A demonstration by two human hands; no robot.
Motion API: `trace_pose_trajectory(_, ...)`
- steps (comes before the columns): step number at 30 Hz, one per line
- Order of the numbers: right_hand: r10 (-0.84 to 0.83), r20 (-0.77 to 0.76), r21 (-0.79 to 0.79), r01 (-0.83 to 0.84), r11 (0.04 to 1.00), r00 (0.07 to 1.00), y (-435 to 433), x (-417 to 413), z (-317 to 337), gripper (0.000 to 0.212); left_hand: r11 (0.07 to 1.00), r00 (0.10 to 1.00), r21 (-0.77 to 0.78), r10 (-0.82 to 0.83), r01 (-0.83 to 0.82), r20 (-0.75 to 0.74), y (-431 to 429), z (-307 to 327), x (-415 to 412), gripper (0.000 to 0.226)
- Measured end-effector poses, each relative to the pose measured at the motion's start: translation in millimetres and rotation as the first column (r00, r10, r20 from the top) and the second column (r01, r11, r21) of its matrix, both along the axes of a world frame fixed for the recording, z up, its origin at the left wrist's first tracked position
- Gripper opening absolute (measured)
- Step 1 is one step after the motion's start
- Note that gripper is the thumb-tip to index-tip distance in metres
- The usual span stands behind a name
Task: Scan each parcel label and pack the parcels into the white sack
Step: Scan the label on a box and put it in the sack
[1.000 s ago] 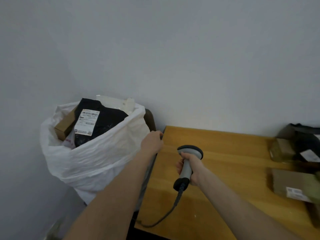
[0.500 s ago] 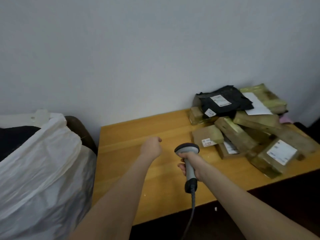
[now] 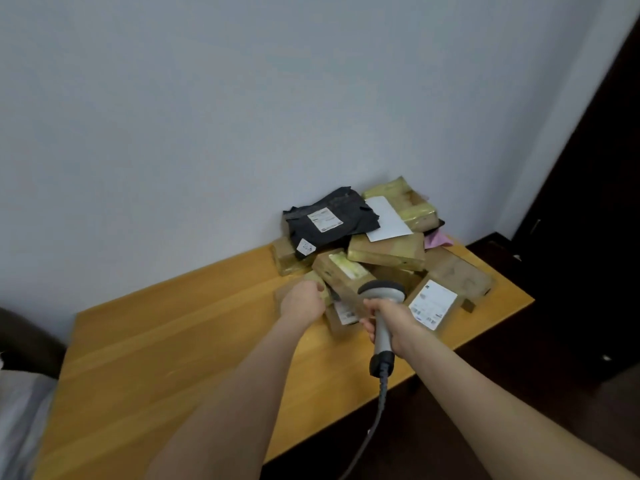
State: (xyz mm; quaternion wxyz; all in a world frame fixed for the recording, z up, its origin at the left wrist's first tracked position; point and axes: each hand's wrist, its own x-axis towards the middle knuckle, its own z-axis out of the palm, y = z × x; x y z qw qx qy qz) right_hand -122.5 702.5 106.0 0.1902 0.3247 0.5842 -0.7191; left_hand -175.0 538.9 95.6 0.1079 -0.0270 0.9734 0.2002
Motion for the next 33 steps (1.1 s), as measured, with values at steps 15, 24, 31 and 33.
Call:
trace_pose_trajectory(15, -0.179, 0.125, 0.036, 0.176, 0.984, 0.976, 183.0, -53.8, -74.3, 0.009, 0.985, 0.973, 0.172, -0.07, 0.031, 0.222, 180.6, -91.1, -41.5, 0.037)
trace_pose_trajectory(24, -0.158, 0.157, -0.031, 0.165, 0.986, 0.975, 182.3, -47.6, -112.7, 0.017, 0.984, 0.913, 0.164, -0.004, -0.069, 0.409, 189.1, -122.5, -42.6, 0.042)
trace_pose_trajectory(31, -0.155, 0.135, -0.024, 0.16, 0.987, 0.979, 175.3, -28.2, -92.9, 0.017, 0.871, 0.925, 0.429, 0.071, -0.239, 0.372, 157.7, -102.9, -20.1, 0.034)
trace_pose_trajectory(33, -0.172, 0.112, -0.022, 0.175, 0.984, 0.979, 171.0, -20.5, -81.1, 0.018, 0.799, 0.914, 0.522, 0.083, -0.299, 0.397, 151.4, -89.2, -13.2, 0.031)
